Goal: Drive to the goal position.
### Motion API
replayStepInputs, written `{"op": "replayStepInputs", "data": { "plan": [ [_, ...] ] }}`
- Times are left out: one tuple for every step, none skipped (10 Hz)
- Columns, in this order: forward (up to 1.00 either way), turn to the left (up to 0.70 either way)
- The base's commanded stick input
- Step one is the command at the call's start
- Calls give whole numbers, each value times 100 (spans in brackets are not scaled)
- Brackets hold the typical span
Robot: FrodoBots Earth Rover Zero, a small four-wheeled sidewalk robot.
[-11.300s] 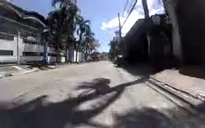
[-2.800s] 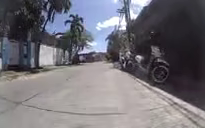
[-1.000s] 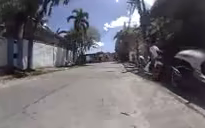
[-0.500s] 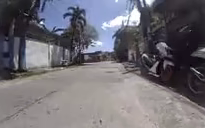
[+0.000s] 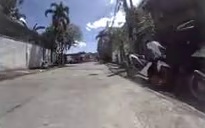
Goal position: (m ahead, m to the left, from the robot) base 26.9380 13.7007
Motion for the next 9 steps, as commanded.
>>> {"op": "replayStepInputs", "data": {
  "plan": [
    [100,1],
    [100,0],
    [100,0],
    [100,0],
    [100,0],
    [100,0],
    [100,12],
    [100,7],
    [100,5]
  ]
}}
